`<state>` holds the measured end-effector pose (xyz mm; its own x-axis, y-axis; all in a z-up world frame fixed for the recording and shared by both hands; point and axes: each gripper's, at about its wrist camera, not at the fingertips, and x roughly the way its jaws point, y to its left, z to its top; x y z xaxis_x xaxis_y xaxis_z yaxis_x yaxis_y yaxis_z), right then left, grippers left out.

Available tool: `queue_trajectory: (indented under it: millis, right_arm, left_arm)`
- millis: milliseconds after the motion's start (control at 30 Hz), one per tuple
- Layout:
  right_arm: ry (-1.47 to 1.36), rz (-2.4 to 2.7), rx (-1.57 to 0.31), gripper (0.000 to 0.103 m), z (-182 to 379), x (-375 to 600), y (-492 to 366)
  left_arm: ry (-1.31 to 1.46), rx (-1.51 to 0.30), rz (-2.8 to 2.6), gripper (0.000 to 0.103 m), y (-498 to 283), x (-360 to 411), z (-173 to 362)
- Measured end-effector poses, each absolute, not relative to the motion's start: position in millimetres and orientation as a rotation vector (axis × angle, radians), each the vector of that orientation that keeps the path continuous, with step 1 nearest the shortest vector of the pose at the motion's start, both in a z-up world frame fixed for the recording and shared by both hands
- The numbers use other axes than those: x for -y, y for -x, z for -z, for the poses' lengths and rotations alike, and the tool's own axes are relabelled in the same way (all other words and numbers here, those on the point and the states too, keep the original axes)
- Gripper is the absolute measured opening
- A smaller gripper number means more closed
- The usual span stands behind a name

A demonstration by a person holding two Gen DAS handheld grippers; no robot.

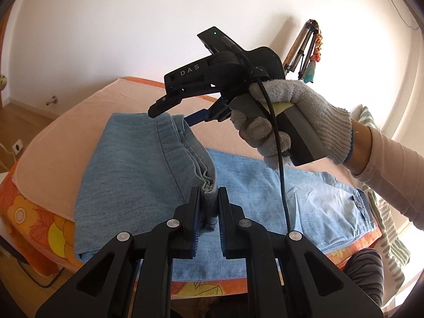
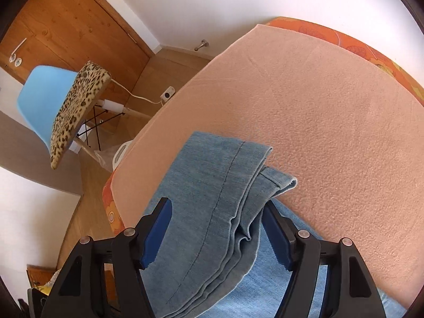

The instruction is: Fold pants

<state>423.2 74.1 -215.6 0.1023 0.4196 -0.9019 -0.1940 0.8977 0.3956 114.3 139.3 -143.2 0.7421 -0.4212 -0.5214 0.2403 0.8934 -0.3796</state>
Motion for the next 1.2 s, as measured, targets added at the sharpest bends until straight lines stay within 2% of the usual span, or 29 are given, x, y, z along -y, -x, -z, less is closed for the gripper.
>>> queue_trajectory:
  millis: [67,133,200,233,433,700,933,1200]
  right_arm:
    - [-0.286,-0.457,-1.418,0.050,226.5,-60.6,-423.8]
    - [-0.357,-0.428,-1.425,0.039,236.1,-52.3,-425.6]
    - [-0.385,-0.426,-1.415,0.020,239.3,-50.8,-426.0]
    - [-0.378,-0.430,-1.404,0.006,237.2,-51.6,-425.1]
    - [-0.269,-0.418,-1.280,0.004,175.7,-43.6,-408.2]
    - [-0.141,-0.307,-1.196,0.003,92.4,24.8,-364.7]
    - [-0.153,-0.180,-1.184,0.003,66.3,116.9,-313.8]
    - [-0.195,-0.047,-1.183,0.003,65.3,209.3,-260.0]
  left_arm:
    - [0.281,-0.636,0.378,0.011,-111.7,-136.2,140.4]
    - [0.283,-0.639,0.390,0.011,-110.5,-134.9,138.3]
    - [0.275,-0.638,0.392,0.011,-108.2,-133.9,135.0]
    - [0.273,-0.636,0.396,0.011,-106.9,-134.0,132.8]
    - [0.248,-0.614,0.448,0.011,-101.5,-123.6,112.6]
    - [0.209,-0.565,0.635,0.011,-96.1,-56.6,75.4]
    - [0.161,-0.573,0.796,0.011,-88.8,17.5,67.4]
    - [0.116,-0.629,0.936,0.010,-84.5,96.7,78.1]
